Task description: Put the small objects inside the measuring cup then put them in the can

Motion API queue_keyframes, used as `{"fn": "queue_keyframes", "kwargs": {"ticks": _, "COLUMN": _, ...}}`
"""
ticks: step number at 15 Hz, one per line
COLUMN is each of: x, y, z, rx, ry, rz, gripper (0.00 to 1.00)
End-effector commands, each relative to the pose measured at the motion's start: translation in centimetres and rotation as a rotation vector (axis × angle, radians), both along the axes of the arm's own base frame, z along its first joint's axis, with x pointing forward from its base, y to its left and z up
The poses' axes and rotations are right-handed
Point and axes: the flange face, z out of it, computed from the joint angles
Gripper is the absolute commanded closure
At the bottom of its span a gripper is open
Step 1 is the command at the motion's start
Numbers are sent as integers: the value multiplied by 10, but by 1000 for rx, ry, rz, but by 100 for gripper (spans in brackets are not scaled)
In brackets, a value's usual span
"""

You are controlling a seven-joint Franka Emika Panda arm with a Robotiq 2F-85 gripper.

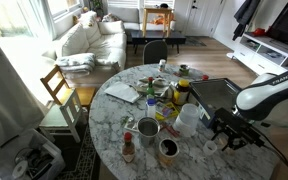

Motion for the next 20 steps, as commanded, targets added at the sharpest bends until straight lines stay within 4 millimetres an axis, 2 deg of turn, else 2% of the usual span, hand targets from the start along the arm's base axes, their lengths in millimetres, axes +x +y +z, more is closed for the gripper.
{"fn": "queue_keyframes", "kwargs": {"ticks": 1, "x": -9, "y": -1, "z": 0, "rx": 0, "ry": 10, "rz": -31, "gripper": 11}}
{"fn": "queue_keyframes", "kwargs": {"ticks": 2, "x": -3, "y": -2, "z": -2, "rx": 4, "ry": 18, "rz": -33, "gripper": 7}}
{"fn": "queue_keyframes", "kwargs": {"ticks": 3, "x": -3, "y": -2, "z": -3, "rx": 4, "ry": 21, "rz": -37, "gripper": 8}}
{"fn": "queue_keyframes", "kwargs": {"ticks": 5, "x": -3, "y": -2, "z": -3, "rx": 5, "ry": 23, "rz": -46, "gripper": 28}}
{"fn": "queue_keyframes", "kwargs": {"ticks": 7, "x": -3, "y": -2, "z": -3, "rx": 5, "ry": 26, "rz": -52, "gripper": 41}}
{"fn": "queue_keyframes", "kwargs": {"ticks": 9, "x": -4, "y": -3, "z": -5, "rx": 7, "ry": 33, "rz": -60, "gripper": 58}}
{"fn": "queue_keyframes", "kwargs": {"ticks": 10, "x": -4, "y": -2, "z": -5, "rx": 7, "ry": 35, "rz": -62, "gripper": 63}}
{"fn": "queue_keyframes", "kwargs": {"ticks": 12, "x": -5, "y": -2, "z": -6, "rx": 10, "ry": 40, "rz": -63, "gripper": 65}}
{"fn": "queue_keyframes", "kwargs": {"ticks": 13, "x": -5, "y": -2, "z": -7, "rx": 11, "ry": 43, "rz": -65, "gripper": 64}}
{"fn": "queue_keyframes", "kwargs": {"ticks": 15, "x": -5, "y": -1, "z": -8, "rx": 12, "ry": 48, "rz": -68, "gripper": 50}}
{"fn": "queue_keyframes", "kwargs": {"ticks": 18, "x": -6, "y": -1, "z": -9, "rx": 14, "ry": 54, "rz": -69, "gripper": 18}}
{"fn": "queue_keyframes", "kwargs": {"ticks": 19, "x": -6, "y": -1, "z": -10, "rx": 14, "ry": 54, "rz": -69, "gripper": 15}}
{"fn": "queue_keyframes", "kwargs": {"ticks": 20, "x": -6, "y": -1, "z": -11, "rx": 14, "ry": 55, "rz": -69, "gripper": 17}}
